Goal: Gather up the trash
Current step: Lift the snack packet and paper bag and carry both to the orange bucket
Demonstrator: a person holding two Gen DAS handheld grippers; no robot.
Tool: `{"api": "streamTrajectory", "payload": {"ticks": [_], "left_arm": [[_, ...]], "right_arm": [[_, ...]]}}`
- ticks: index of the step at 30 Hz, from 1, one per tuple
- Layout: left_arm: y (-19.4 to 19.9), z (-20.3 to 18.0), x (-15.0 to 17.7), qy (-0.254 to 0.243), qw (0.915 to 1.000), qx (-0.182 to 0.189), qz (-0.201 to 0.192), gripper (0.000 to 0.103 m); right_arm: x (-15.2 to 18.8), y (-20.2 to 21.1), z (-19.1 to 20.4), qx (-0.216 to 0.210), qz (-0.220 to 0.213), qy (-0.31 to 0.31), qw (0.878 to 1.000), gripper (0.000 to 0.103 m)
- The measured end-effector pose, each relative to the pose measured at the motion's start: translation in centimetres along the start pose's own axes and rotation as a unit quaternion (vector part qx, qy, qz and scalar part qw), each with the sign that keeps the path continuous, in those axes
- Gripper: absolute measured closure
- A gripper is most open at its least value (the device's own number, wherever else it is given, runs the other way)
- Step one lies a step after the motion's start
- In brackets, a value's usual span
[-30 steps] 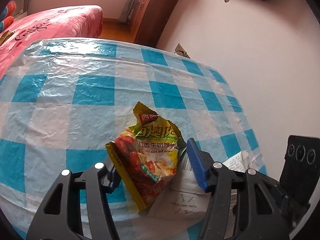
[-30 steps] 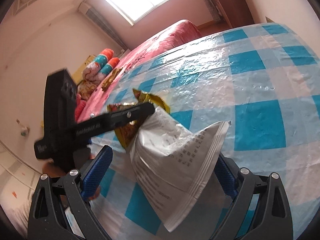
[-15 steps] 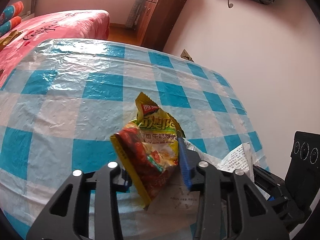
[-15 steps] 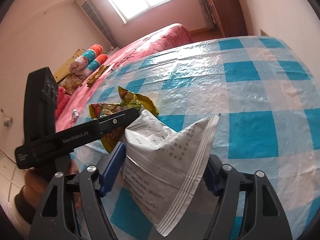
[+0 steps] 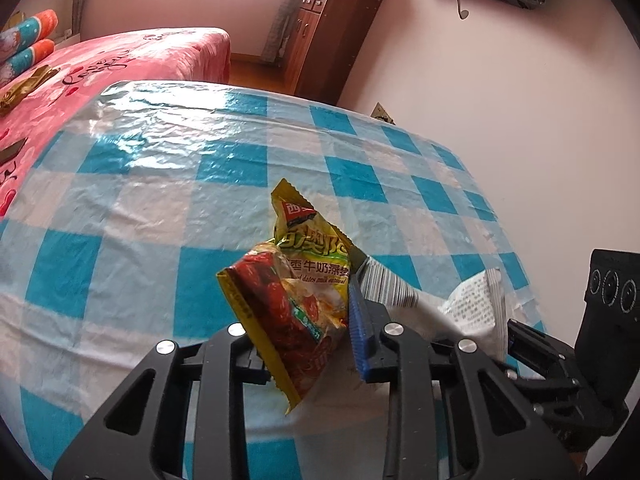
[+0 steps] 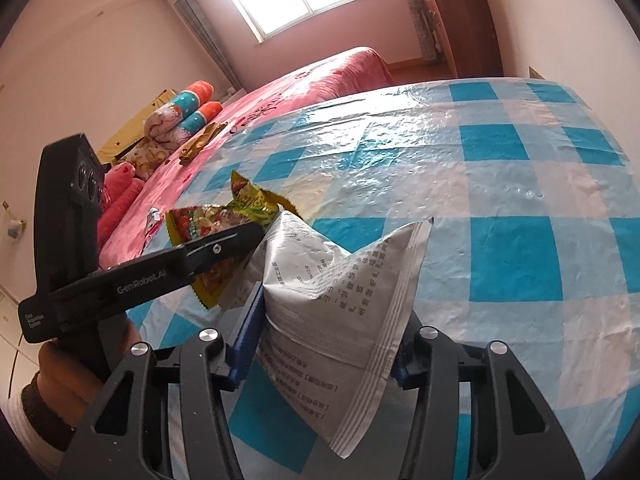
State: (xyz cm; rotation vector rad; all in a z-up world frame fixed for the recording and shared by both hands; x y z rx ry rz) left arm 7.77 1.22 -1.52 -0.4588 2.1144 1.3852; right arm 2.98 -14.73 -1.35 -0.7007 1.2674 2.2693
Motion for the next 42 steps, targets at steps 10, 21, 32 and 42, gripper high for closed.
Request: {"api": "streamTrajectory", "payload": {"ticks": [10, 21, 32, 42], "left_arm": [[2.6, 1.1, 2.1, 0.016, 0.9998, 0.009, -0.001, 0.074], [5.8, 1.9, 4.1, 0.024, 0.9994, 0.021, -0.011, 0.074], [8.5, 2.5, 5.7, 0.015, 0.9995, 0.013, -0.023, 0.074], [10.6, 3.6, 7.0, 0.018, 0.9995, 0.0, -0.028, 0.074]], "right_arm": [[1.5, 1.2, 1.2, -0.009, -0.008, 0.003, 1.0, 0.061], [2.6, 3.3, 1.4, -0.001, -0.021, -0.015, 1.0, 0.065], [3.6, 5.1, 2.4, 0.007, -0.025, -0.02, 0.999, 0.065], [4.1, 5.6, 3.5, 0.009, -0.018, -0.013, 1.0, 0.065]]}}
Point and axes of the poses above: each gripper's, at about its wrist camera, not at the fingertips, and y roughly against the way its jaws point, z to its left, x to its underside, the point moved 5 cm from there along -y, roughly the way its jaws point, and after that the axes turned 1 degree about -z, right-handed, at the moved point
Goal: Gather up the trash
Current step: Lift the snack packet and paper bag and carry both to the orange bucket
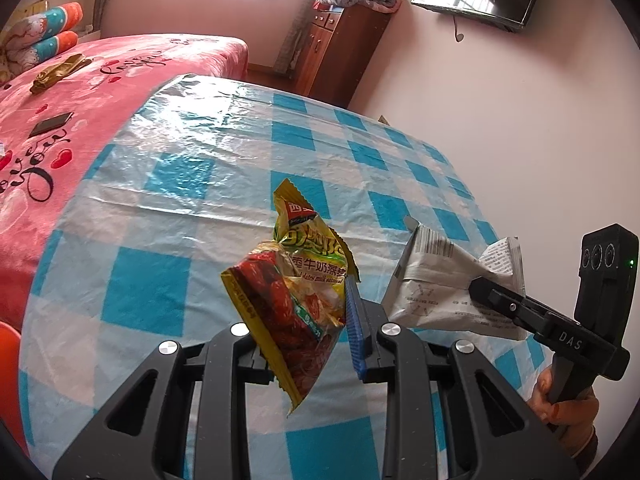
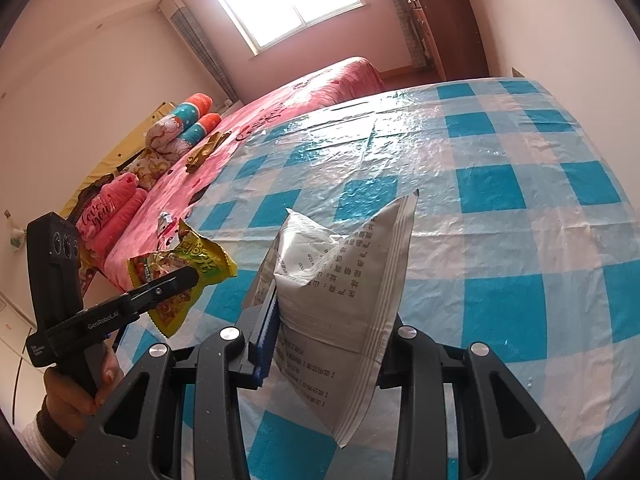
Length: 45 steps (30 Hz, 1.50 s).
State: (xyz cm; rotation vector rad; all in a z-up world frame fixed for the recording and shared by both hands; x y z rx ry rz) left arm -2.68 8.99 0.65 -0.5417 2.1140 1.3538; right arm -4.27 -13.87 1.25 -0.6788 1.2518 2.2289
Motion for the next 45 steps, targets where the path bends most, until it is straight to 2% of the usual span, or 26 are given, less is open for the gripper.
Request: {"api": "streamTrajectory", "payload": {"ticks": [21, 45], "left_arm": [[4.7, 4.1, 1.1, 0.019, 0.999, -0.036, -0.019, 0.074], [10.1, 11.3, 2.3, 0.064, 0.9925, -0.092, -0.05, 0.074]], "right_arm": [[1.1, -0.1, 3.1, -0.013, 0.017, 0.014, 1.0, 0.065], [1.9, -2.2, 9.7, -0.045, 0.051, 0.062, 0.996, 0.065]]}}
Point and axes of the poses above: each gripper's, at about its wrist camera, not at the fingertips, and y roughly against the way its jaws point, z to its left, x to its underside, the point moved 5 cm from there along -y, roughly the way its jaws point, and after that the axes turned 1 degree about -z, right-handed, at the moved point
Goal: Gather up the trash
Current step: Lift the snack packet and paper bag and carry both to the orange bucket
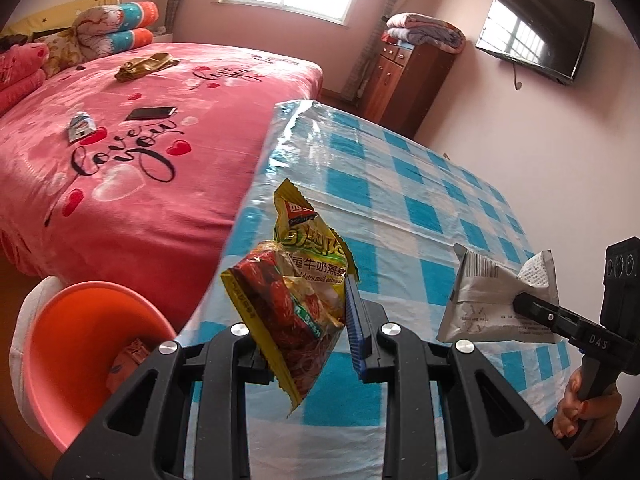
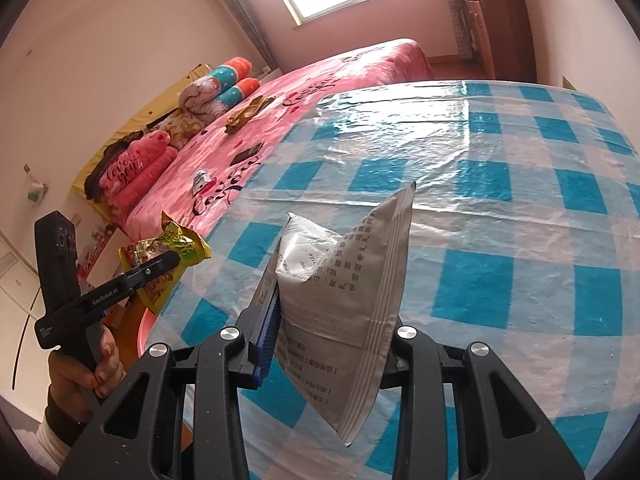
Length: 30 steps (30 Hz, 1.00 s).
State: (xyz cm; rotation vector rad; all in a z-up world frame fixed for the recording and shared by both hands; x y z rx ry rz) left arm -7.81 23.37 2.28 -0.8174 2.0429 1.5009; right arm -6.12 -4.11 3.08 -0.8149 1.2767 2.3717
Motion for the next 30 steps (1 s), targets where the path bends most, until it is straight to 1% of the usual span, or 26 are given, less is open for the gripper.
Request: {"api": "streamTrajectory", "payload": {"ticks": [15, 23, 30], "left_arm": [[3.4, 4.6, 0.5, 0.019, 0.9989, -0.039, -0.018, 0.074], [5.1, 8.1, 1.7, 0.04, 0.997, -0.062, -0.023, 0.074], [6.3, 11.3, 2.9, 0.061, 0.9942, -0.086, -0.022, 0.074]], "right_arm": [[-0.2, -2.2, 5.6, -0.033, 0.028, 0.048, 0.998, 0.065], [-0.2, -3.9, 10.0, -0.059, 0.05, 0.082, 0.994, 0.065], [0.3, -6.0, 14.3, -0.083, 0.076, 0.116, 0.987, 0.065]]}}
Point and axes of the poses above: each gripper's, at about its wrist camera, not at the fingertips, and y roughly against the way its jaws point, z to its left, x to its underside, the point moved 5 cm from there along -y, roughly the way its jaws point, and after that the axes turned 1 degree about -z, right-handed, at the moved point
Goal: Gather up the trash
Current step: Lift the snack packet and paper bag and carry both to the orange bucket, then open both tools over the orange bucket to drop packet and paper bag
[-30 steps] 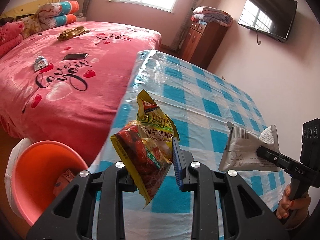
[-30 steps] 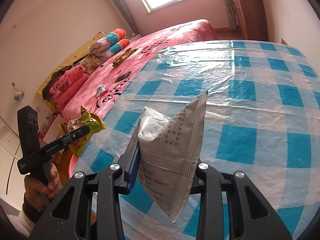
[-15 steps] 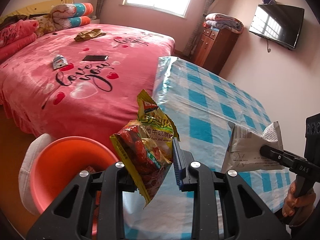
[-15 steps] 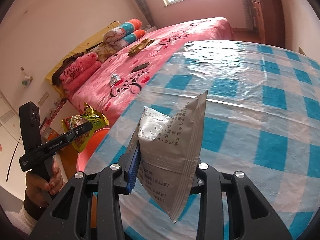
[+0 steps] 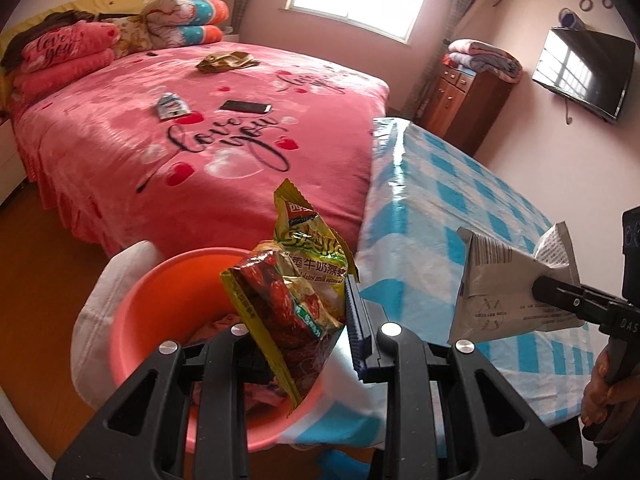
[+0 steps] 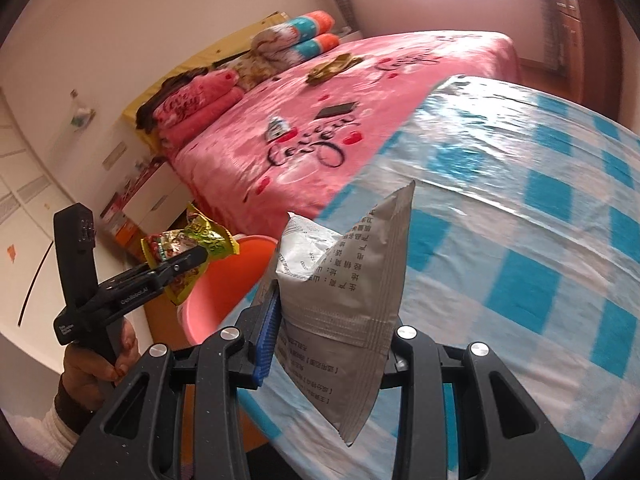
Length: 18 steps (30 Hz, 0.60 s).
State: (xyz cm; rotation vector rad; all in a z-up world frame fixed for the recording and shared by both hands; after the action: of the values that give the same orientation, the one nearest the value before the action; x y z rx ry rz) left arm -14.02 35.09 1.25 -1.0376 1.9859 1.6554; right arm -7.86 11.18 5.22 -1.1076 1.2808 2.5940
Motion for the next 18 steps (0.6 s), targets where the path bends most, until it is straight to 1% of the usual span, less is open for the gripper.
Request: {"api": "streamTrajectory", "payload": {"ticks": [11, 18], "left_arm": [[-0.4, 5.4, 2.4, 0.041, 0.9984, -0.034, 0.019, 0.074], [-1.3, 8.0, 3.9, 0.06, 0.9964, -0.049, 0.033, 0.074]], "right_arm": [[-0.7, -5.3, 6.1, -0.028, 0.045, 0.06, 0.997, 0.065], [-1.2, -8.2, 8.3, -0.034, 0.067, 0.081, 0.994, 0.065]]}}
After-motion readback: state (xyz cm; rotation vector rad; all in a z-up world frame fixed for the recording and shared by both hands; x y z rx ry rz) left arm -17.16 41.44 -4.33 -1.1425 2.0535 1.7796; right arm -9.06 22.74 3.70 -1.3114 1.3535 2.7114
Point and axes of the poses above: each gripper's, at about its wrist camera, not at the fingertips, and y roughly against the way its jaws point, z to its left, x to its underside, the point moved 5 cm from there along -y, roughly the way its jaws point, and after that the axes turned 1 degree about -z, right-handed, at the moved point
